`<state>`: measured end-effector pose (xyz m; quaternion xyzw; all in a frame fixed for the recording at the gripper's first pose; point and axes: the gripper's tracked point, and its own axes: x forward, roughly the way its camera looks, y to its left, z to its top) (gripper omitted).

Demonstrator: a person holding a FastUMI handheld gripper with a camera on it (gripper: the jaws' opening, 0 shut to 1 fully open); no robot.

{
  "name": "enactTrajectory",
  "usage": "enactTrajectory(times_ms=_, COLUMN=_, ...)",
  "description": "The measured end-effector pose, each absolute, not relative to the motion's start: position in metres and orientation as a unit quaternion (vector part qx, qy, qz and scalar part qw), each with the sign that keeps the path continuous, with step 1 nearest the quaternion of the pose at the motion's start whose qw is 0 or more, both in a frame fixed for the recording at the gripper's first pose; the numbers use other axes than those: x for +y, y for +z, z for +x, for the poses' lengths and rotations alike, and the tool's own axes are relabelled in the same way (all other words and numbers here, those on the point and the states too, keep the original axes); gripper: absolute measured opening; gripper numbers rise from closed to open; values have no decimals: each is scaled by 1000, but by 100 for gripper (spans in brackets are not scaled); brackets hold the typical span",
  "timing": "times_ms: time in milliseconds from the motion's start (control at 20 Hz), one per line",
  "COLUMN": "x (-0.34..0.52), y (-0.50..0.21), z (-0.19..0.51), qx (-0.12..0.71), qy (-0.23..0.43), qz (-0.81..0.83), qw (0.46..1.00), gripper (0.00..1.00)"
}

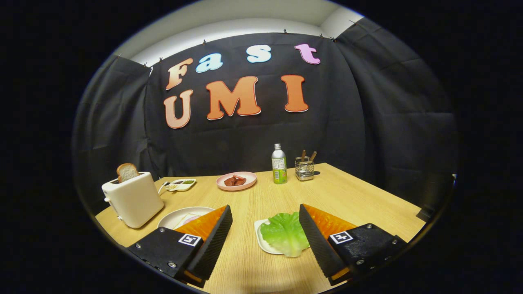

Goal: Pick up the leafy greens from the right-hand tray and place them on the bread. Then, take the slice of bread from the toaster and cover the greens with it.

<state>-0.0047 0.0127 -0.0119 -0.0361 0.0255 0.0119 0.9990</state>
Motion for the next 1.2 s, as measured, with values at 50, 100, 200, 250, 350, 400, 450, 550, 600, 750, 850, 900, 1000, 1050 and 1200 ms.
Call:
enactTrajectory(times_ms=50, x=11, y=-12, z=-3, qx=26, qy=8, qz=-38, qw=999, gripper=98)
enactTrajectory(times_ms=100, x=10, y=-11, z=-1, qx=25, qy=4, qz=-37, qw=999, gripper=99)
enactTrajectory(times_ms=200, x=8, y=-12, z=6, qx=27, qy=-4, qz=-34, qw=999, gripper=98)
enactTrajectory(times_ms=250, x=6, y=-13, z=10, qx=33, qy=-9, qz=-35, qw=999, gripper=98)
enactTrajectory(times_ms=350, x=3, y=-18, z=21, qx=47, qy=-18, qz=-45, qw=998, gripper=98)
enactTrajectory(times_ms=400, x=1, y=-22, z=25, qx=58, qy=-21, qz=-51, qw=997, gripper=98)
enactTrajectory(times_ms=450, x=2, y=-28, z=31, qx=73, qy=-20, qz=-57, qw=996, gripper=98)
enactTrajectory(times_ms=550, x=4, y=-38, z=42, qx=96, qy=-16, qz=-80, qw=992, gripper=98)
enactTrajectory(times_ms=600, x=-2, y=-45, z=49, qx=110, qy=-24, qz=-98, qw=989, gripper=98)
enactTrajectory(times_ms=750, x=-8, y=-52, z=65, qx=134, qy=-32, qz=-110, qw=984, gripper=99)
enactTrajectory(times_ms=850, x=-11, y=-65, z=72, qx=158, qy=-37, qz=-111, qw=981, gripper=100)
enactTrajectory(times_ms=900, x=-15, y=-72, z=76, qx=168, qy=-40, qz=-115, qw=978, gripper=100)
enactTrajectory(times_ms=1000, x=-16, y=-83, z=78, qx=190, qy=-39, qz=-109, qw=975, gripper=100)
enactTrajectory(times_ms=1050, x=-18, y=-87, z=80, qx=197, qy=-42, qz=-109, qw=973, gripper=100)
enactTrajectory(times_ms=1200, x=-25, y=-101, z=82, qx=218, qy=-46, qz=-109, qw=969, gripper=100)
